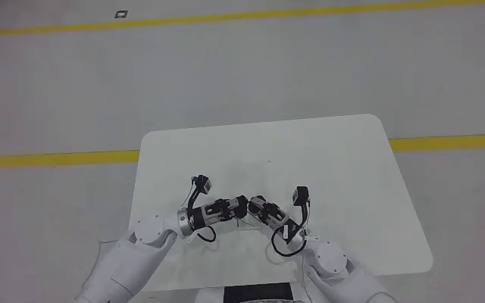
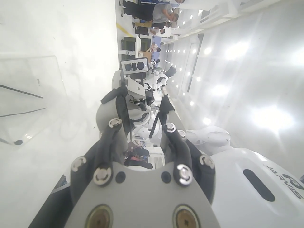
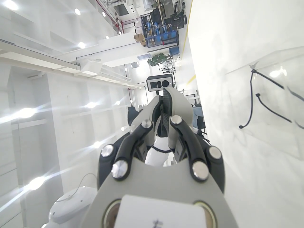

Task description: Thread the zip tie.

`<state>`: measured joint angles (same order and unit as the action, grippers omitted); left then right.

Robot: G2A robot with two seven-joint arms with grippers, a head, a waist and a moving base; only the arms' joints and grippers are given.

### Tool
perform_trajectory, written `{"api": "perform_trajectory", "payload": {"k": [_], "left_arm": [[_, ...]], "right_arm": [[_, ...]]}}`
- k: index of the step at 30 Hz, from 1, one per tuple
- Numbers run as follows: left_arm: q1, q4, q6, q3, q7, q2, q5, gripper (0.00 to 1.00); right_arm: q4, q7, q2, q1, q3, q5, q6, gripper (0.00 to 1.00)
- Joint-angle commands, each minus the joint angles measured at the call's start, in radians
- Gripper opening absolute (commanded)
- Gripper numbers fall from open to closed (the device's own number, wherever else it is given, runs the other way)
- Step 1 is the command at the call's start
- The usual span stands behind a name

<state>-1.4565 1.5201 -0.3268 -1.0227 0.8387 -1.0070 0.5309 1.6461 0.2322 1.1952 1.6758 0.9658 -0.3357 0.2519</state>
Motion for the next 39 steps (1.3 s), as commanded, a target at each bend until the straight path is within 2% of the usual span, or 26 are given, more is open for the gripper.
{"api": "perform_trajectory", "payload": {"k": [1, 13, 29, 39], "left_arm": [[0.0, 0.0, 0.001, 0.0, -0.004, 0.0, -0.004, 0.28], [-0.004, 0.003, 0.004, 0.0, -0.022, 0.002, -0.007, 0.22], [0.009, -0.01, 0.011, 0.012, -0.031, 0.001, -0.003, 0.11], [0.016, -0.017, 0.023, 0.015, -0.033, 0.001, -0.002, 0.08]], "right_arm": [[0.002, 0.001, 0.0, 0.003, 0.002, 0.001, 0.002, 0.0], [0.005, 0.02, 0.003, 0.009, 0.008, 0.008, 0.006, 0.0], [-0.002, 0.04, 0.008, 0.001, 0.005, 0.018, 0.009, 0.0], [0.003, 0.044, 0.01, 0.002, 0.015, 0.015, 0.015, 0.0]]}}
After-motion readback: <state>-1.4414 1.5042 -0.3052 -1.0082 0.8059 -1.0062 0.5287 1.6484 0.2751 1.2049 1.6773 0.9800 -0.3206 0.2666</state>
